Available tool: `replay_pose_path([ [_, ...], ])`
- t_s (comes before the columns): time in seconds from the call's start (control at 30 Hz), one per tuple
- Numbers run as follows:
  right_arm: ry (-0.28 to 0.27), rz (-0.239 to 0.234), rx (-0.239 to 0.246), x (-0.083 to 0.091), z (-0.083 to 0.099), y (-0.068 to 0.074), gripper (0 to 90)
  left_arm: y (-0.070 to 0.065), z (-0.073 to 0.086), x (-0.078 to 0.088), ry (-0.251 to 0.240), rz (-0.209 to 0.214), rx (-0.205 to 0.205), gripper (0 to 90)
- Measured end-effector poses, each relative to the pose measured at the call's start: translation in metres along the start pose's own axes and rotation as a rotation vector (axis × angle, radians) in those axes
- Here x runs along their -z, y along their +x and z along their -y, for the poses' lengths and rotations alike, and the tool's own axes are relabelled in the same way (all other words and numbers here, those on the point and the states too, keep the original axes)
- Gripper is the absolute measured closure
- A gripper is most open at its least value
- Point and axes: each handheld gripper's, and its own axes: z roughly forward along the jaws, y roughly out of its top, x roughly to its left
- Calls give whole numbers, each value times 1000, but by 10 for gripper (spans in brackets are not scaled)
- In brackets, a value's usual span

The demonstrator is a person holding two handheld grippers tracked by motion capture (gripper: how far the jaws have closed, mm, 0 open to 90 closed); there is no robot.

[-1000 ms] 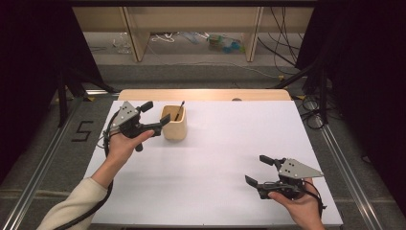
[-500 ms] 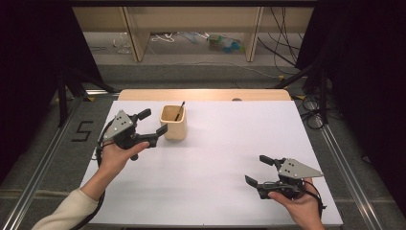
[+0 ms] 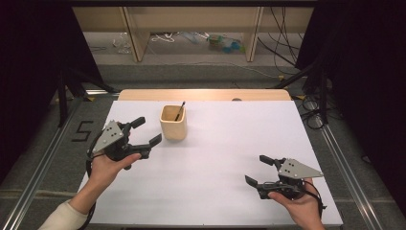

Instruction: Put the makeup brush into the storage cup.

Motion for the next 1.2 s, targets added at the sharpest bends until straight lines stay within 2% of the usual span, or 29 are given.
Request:
replay_pose_path([
  [0.1, -3, -1, -2, 0, 0, 0, 161, -3, 3, 6, 2, 9, 20, 144],
  [0.13, 11, -7, -16, 1, 0, 1, 160, -4, 4, 8, -3, 12, 21, 144],
  [0.2, -13, 5, 5, -1, 0, 0, 159, -6, 5, 12, -1, 16, 18, 140],
  [0.33, -23, 3, 9, -1, 0, 0, 158, -10, 7, 20, -8, 23, 31, 137],
  [0.37, -23, 3, 9, -1, 0, 0, 158, -10, 8, 22, -4, 25, 27, 137],
  [0.4, 5, 11, 10, 2, -1, 0, 158, -12, 8, 23, -3, 29, 21, 137],
  [0.43, -33, 0, 8, -1, 0, 0, 158, -13, 9, 25, -4, 33, 25, 137],
  [0.67, -35, 7, 10, 2, -2, -1, 159, -19, 15, 33, 0, 59, 23, 136],
  [0.87, -44, 7, 14, 2, -2, -3, 159, -20, 20, 38, 5, 63, 28, 138],
  [0.9, -45, 3, 15, 2, -2, -4, 159, -21, 23, 40, 1, 72, 39, 138],
  [1.03, -61, -12, 19, 0, -2, -4, 160, -23, 26, 42, 8, 85, 32, 137],
  [1.13, -39, -1, 23, 3, -2, -6, 160, -24, 29, 45, 15, 91, 34, 137],
  [1.17, -74, -10, 22, 0, -1, -7, 160, -25, 31, 45, 13, 91, 32, 138],
  [1.2, -52, -7, 18, 3, -2, -9, 161, -25, 32, 46, 10, 95, 27, 139],
])
